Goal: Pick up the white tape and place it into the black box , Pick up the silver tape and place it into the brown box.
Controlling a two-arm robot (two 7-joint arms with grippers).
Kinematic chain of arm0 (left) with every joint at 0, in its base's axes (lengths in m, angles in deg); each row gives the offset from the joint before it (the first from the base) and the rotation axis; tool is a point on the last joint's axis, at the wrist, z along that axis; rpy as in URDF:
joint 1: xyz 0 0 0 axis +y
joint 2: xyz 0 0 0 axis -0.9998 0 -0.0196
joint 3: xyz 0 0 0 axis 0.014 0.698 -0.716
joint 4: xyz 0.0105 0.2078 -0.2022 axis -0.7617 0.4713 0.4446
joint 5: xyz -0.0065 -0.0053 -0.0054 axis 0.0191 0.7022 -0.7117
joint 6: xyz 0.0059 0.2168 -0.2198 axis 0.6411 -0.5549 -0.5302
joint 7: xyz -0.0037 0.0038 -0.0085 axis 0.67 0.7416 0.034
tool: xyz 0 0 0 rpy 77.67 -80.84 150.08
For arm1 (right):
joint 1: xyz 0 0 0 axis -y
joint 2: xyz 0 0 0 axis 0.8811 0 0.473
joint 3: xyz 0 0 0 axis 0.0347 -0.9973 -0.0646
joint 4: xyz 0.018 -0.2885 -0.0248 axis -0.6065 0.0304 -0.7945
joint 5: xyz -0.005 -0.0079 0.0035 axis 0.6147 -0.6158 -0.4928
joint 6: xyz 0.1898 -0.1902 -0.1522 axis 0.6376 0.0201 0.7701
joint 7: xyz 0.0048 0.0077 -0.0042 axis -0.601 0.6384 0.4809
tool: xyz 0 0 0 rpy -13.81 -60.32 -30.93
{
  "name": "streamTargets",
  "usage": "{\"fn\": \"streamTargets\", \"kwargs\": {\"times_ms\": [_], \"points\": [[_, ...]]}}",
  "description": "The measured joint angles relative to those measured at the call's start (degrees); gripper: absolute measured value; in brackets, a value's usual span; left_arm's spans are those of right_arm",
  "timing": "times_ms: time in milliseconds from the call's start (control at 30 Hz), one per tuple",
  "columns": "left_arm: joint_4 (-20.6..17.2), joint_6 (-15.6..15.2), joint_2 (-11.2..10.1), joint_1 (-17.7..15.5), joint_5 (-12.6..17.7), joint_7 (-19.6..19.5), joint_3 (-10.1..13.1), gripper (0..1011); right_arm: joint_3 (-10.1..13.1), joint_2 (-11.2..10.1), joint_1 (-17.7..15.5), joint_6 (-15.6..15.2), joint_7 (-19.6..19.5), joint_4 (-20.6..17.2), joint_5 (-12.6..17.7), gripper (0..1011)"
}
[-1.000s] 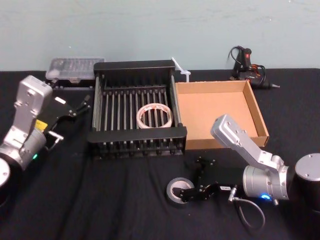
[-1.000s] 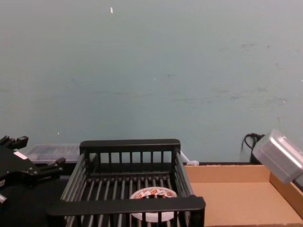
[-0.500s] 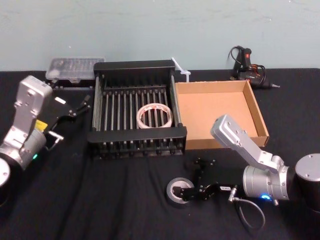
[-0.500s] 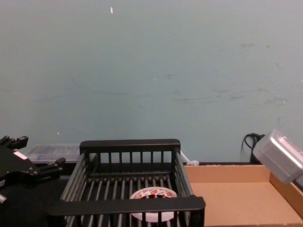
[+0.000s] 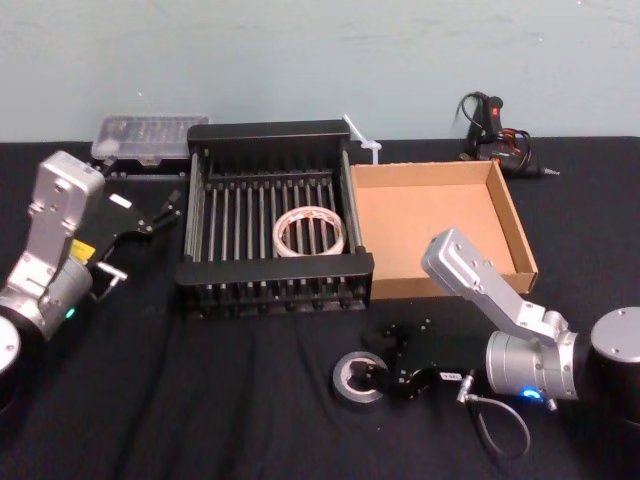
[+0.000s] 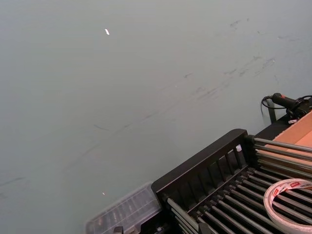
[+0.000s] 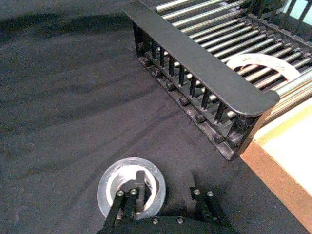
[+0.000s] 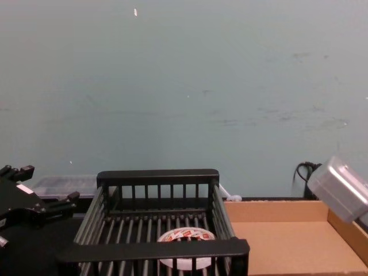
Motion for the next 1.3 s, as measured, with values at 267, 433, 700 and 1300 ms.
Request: {"fn": "streamTargets", "kwargs": {"times_ms": [267, 433, 700, 1300], "points": [[0.0, 0.0, 0.0, 0.0, 0.0, 0.0, 0.0, 1001, 0.0, 0.0, 0.0, 0.0, 0.0, 0.0, 0.0, 223], [0.0, 0.0, 0.0, 0.0, 0.0, 0.0, 0.0, 1002, 0.0, 0.0, 0.0, 0.0, 0.0, 0.0, 0.0, 172], [0.0, 0.0, 0.0, 0.0, 0.0, 0.0, 0.0, 1001, 0.8, -0.6, -0.6, 1.0, 0.3, -0.9, 1.1, 172], [0.0, 0.0, 0.0, 0.0, 0.0, 0.0, 0.0, 1001, 7.8, -3.7, -2.8, 2.1, -4.8, -4.8, 5.8, 172]]}}
